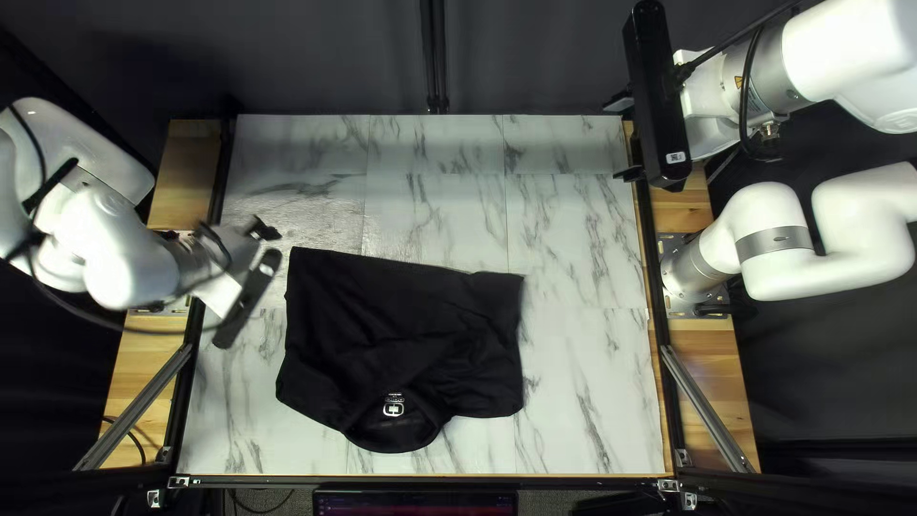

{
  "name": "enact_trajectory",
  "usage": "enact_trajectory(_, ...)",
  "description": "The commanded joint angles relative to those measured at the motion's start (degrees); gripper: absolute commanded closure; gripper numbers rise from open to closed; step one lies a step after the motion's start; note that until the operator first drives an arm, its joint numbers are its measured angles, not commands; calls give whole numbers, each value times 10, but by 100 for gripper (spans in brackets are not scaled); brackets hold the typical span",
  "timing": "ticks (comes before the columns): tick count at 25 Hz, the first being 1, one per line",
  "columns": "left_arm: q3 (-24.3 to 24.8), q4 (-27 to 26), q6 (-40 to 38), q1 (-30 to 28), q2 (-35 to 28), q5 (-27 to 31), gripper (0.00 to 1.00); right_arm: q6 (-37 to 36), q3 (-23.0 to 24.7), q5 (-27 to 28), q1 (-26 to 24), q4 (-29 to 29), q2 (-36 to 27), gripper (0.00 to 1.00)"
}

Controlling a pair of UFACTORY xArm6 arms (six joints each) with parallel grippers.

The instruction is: Fold t-shirt

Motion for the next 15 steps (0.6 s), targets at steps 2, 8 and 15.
enact_trajectory(2, -115, -120, 129, 99, -23, 82, 0, 0, 0, 0, 0, 0, 0, 0)
enact_trajectory(8, -245, -196, 222, 190, -6, 170, 0, 0, 0, 0, 0, 0, 0, 0)
enact_trajectory(15, -256, -204, 225, 200, -19, 181, 0, 0, 0, 0, 0, 0, 0, 0)
